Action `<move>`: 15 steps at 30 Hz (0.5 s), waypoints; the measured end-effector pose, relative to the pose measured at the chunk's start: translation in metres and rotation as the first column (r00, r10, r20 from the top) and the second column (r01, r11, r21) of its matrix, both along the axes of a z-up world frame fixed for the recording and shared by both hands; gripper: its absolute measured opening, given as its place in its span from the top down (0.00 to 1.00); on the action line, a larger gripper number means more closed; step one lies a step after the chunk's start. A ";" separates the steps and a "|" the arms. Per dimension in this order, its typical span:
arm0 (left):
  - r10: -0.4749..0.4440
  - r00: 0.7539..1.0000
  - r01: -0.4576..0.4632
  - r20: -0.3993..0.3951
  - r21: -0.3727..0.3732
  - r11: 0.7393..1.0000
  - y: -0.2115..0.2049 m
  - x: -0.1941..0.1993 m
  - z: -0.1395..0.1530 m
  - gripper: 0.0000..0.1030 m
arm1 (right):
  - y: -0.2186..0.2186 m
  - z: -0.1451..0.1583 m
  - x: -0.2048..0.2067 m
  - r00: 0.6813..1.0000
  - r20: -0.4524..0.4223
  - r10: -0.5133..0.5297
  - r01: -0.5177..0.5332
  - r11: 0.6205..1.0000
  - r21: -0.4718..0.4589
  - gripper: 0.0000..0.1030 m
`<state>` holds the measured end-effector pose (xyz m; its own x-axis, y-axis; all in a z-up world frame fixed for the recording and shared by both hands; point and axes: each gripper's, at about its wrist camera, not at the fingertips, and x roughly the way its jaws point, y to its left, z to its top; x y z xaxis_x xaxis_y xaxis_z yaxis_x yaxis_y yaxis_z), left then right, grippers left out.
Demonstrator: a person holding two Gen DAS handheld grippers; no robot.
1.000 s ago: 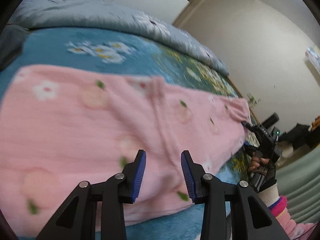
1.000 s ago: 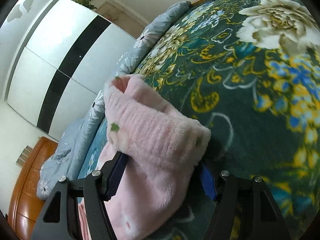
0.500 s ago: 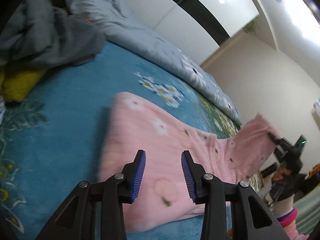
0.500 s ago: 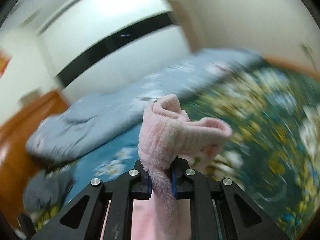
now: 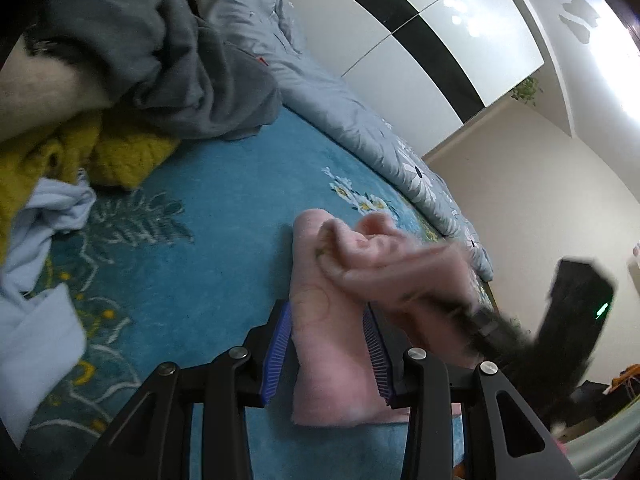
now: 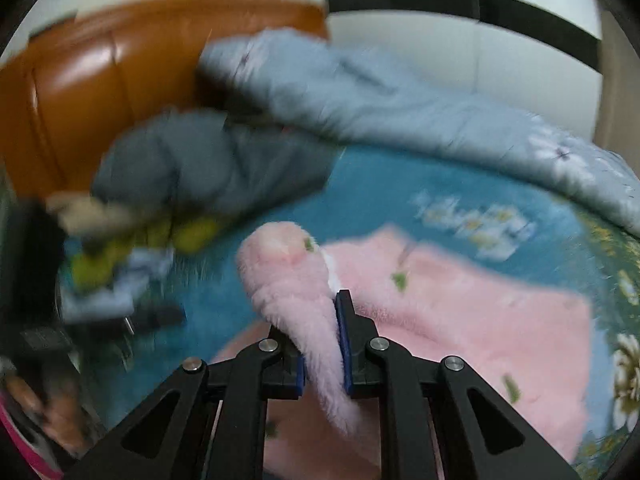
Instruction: Fold clothes
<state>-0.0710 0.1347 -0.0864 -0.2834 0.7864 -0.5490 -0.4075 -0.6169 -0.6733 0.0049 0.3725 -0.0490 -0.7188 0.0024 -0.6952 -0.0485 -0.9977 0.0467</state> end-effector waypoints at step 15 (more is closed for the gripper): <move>-0.124 0.990 0.126 -0.069 0.017 0.992 0.065 0.010 0.037 0.59 | -0.013 -0.014 0.064 0.978 0.003 0.208 -0.208 0.976 -0.059 0.36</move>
<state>-0.0612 0.2000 -0.0490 -0.2180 0.8293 -0.5146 -0.5253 -0.5440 -0.6543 0.0686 0.3599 -0.0625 -0.6927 -0.1874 -0.6965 0.1593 -0.9816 0.1058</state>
